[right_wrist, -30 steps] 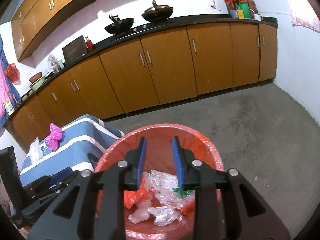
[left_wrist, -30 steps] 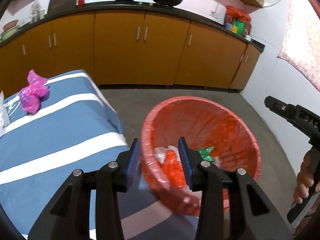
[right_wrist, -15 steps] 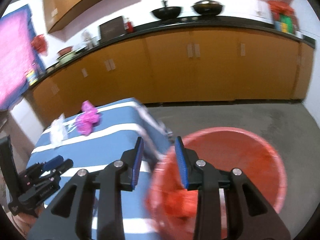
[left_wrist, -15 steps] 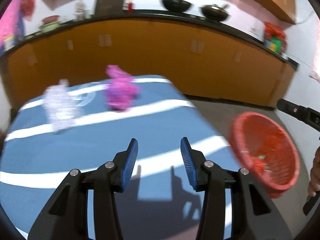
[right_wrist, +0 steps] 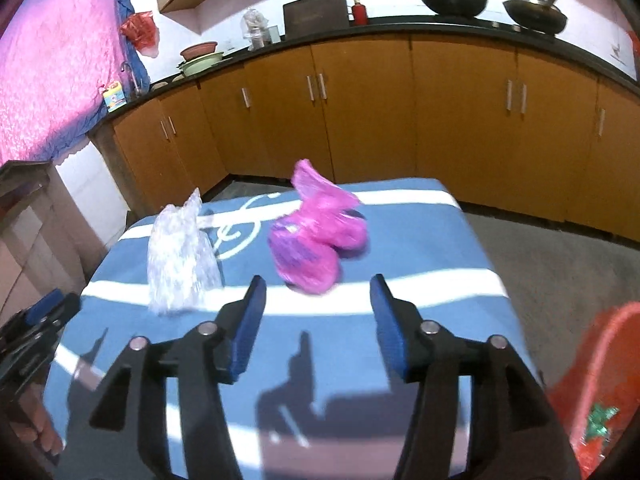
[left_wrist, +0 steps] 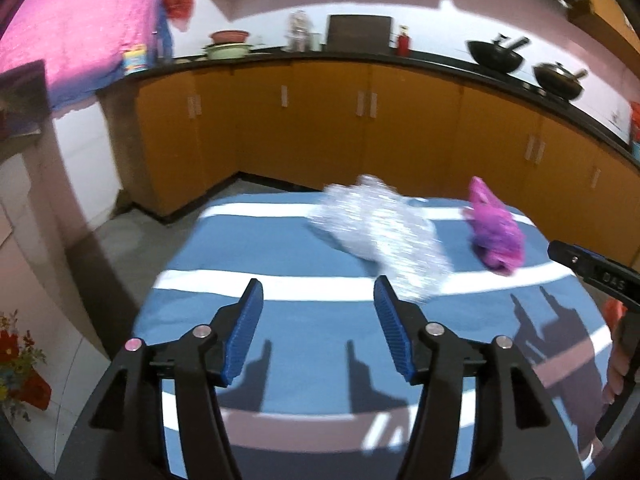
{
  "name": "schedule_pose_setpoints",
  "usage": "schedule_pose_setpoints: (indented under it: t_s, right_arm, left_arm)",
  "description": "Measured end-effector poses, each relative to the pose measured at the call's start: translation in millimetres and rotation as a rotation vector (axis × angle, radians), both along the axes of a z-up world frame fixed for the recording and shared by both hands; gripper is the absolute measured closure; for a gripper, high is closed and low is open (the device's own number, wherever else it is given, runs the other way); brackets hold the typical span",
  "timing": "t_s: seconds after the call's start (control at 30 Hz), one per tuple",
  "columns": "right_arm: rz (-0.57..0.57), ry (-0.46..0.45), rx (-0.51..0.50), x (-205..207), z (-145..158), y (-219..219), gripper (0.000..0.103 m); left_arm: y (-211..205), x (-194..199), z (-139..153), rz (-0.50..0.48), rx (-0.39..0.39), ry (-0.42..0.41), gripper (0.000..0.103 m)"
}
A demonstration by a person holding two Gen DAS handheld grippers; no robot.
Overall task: Collect trash
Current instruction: 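Move both open tools back toward the table of remaining bags, then grasp the bubble wrap with the left tool while the right tool grasps the pink bag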
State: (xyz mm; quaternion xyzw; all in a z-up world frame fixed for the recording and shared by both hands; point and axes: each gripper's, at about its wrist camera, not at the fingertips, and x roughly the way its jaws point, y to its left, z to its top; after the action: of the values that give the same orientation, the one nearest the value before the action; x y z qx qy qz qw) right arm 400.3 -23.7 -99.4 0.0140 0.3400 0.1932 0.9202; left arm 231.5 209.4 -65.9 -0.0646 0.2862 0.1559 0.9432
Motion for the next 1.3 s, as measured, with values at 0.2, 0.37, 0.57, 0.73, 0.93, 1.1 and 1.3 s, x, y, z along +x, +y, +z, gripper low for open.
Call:
schedule_pose_setpoints:
  t_s: [0.2, 0.37, 0.57, 0.73, 0.93, 1.1, 1.3]
  right_arm:
    - [-0.051, 0.010, -0.041, 35, -10, 34, 0.040]
    - [-0.066, 0.025, -0.128, 50, -25, 52, 0.040]
    - [-0.058, 0.068, -0.154, 59, -35, 53, 0.070]
    - [-0.058, 0.065, -0.148, 46, -34, 40, 0.076]
    - [-0.090, 0.063, -0.168, 23, -34, 17, 0.076]
    - [-0.091, 0.076, -0.149, 9, -35, -1, 0.076]
    - [-0.089, 0.089, -0.128, 6, -37, -7, 0.075]
  left_arm:
    - [23, 5, -9, 0.041, -0.027, -0.009, 0.041]
    - [27, 9, -15, 0.039, -0.047, -0.009, 0.041]
    - [23, 16, -17, 0.026, -0.070, -0.013, 0.040]
    - [9, 26, -15, -0.007, -0.095, -0.026, 0.033]
    - [-23, 54, -11, -0.076, -0.084, -0.020, 0.022]
    - [-38, 85, -17, -0.098, -0.064, 0.043, 0.017]
    - [-38, 111, -37, -0.111, -0.120, 0.169, 0.036]
